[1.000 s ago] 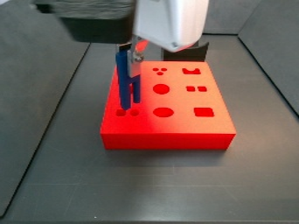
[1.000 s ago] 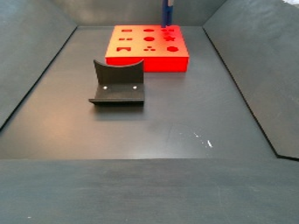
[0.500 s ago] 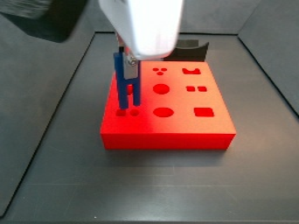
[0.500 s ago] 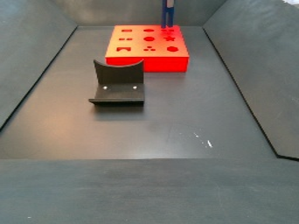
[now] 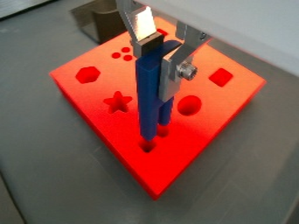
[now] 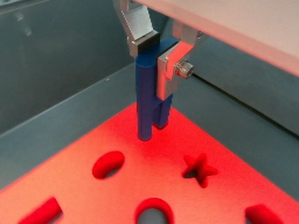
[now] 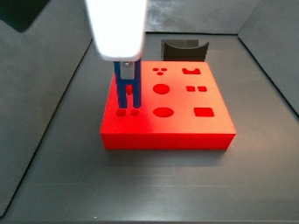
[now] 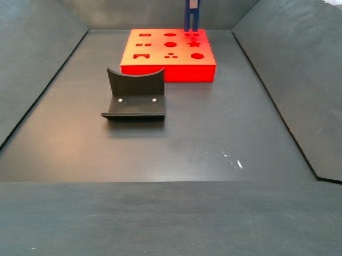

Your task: Insert the square-circle object.

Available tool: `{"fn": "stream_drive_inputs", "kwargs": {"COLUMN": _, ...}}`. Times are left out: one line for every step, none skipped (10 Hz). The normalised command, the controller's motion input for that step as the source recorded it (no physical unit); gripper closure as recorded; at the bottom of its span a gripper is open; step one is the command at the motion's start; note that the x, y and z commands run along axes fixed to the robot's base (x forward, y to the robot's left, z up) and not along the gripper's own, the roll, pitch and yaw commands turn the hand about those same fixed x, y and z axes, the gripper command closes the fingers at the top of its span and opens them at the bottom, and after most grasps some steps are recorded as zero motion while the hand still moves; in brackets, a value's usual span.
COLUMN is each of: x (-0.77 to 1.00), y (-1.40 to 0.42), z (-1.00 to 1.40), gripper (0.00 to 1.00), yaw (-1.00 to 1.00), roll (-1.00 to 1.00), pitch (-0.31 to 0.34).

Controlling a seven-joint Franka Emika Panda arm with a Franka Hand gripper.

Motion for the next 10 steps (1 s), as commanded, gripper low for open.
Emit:
{"fn": "stream_drive_inputs", "kwargs": {"x": -0.11, "y": -0.18, "z": -0.08, "gripper": 1.00, "yaw": -0.25, "roll": 0.23, "pitch": -0.023}}
{"fn": "stream_drive_inputs", "kwargs": {"x": 0.00, "y": -0.10, "z": -0.06, "gripper": 1.00, "yaw": 0.01, "roll": 0.14, "pitch": 0.000}}
{"fn": "stream_drive_inputs", "kwargs": {"x": -0.01, "y": 0.00, "z": -0.02, "gripper": 1.00, "yaw": 0.00, "roll": 0.00, "pitch": -0.011}}
{"fn": "stream_drive_inputs", "kwargs": {"x": -0.13, "y": 0.00, "z": -0.01, "gripper": 1.00, "yaw": 0.00, "roll": 0.03, "pitch": -0.247}}
{"fn": "stream_drive_inputs", "kwargs": {"x": -0.07, "y": -0.02, "z": 0.00, "gripper": 1.00, "yaw": 0.00, "roll": 0.10, "pitch": -0.291}}
{"fn": "stream_drive_inputs", "kwargs": {"x": 0.00, "y": -0.02, "z": 0.00, "gripper": 1.00, "yaw": 0.00, "roll": 0.08, "pitch": -0.269}}
{"fn": "stream_drive_inputs", "kwargs": {"x": 0.00, "y": -0.05, "z": 0.00, "gripper": 1.00, "yaw": 0.00, "roll": 0.07, "pitch": -0.280}}
{"fn": "stream_drive_inputs", "kwargs": {"x": 0.00, "y": -0.01, "z": 0.00, "gripper": 1.00, "yaw": 0.00, "roll": 0.00, "pitch": -0.170}}
{"fn": "stream_drive_inputs", "kwargs": {"x": 0.05, "y": -0.04, "z": -0.14, "gripper": 1.00, "yaw": 0.00, "roll": 0.03, "pitch": -0.317}}
{"fn": "stream_drive_inputs", "kwargs": {"x": 0.00, "y": 0.00, "z": 0.00, "gripper": 1.00, "yaw": 0.00, "roll": 0.02, "pitch": -0.130}}
